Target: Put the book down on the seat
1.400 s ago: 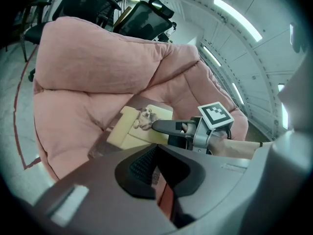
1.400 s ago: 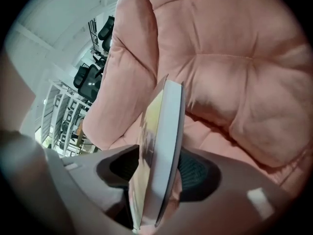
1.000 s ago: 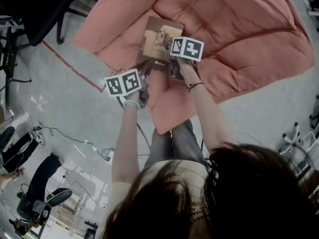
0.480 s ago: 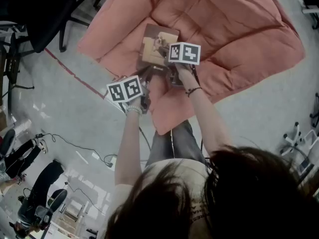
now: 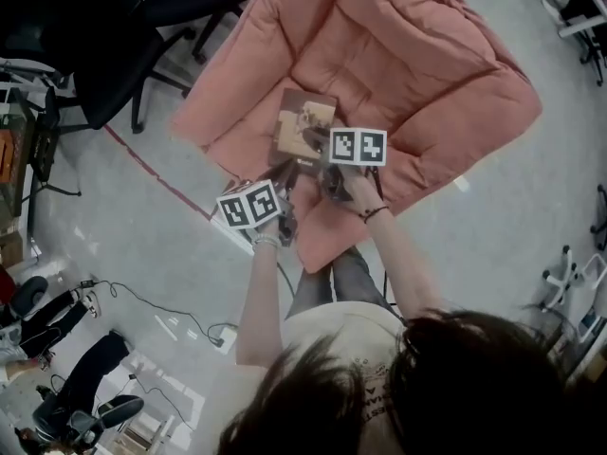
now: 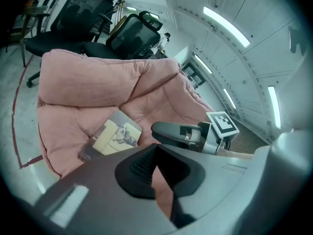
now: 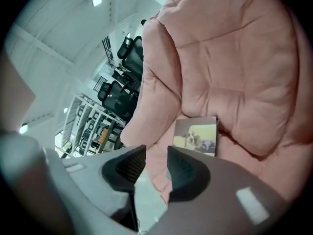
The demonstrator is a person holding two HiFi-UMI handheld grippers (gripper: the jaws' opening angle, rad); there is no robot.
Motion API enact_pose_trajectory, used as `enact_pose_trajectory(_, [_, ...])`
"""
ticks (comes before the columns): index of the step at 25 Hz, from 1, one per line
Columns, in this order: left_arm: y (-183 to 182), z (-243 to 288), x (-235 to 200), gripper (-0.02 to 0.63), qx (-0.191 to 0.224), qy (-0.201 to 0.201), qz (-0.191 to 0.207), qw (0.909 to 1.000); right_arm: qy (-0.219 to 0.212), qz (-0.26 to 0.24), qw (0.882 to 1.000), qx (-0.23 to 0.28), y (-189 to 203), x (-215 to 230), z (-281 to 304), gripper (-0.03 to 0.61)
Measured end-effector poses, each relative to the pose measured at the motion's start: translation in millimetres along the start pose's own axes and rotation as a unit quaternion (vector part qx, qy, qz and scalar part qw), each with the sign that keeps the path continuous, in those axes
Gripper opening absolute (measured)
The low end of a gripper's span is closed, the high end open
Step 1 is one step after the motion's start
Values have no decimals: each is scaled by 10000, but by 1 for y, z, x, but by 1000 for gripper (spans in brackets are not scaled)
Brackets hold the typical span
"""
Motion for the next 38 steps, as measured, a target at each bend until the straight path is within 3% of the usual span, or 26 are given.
enact_pose_trajectory(10, [4,-42,52,0,566,259,-28,9981,-485,53,9980,405,-10,-47,-58,82])
enact_pose_trajectory(21, [-3,-88,96,0,902,569,261,9940,-945,92,9926,761,-17,-93,-107,38])
enact_pose_trajectory(38, [-7,-122,132,0,998,839,841,9879,-1545,-373,9795,1237,-36,-140,-158,3])
Point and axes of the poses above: the fingertips, and each gripper's own axes: z forward along the fingers, x to its right, y out of its underside, the point moved 9 cm from there along -z, backward along the fingers, and after that the axes turned 12 degrees about -z, right-handed, at the moved point
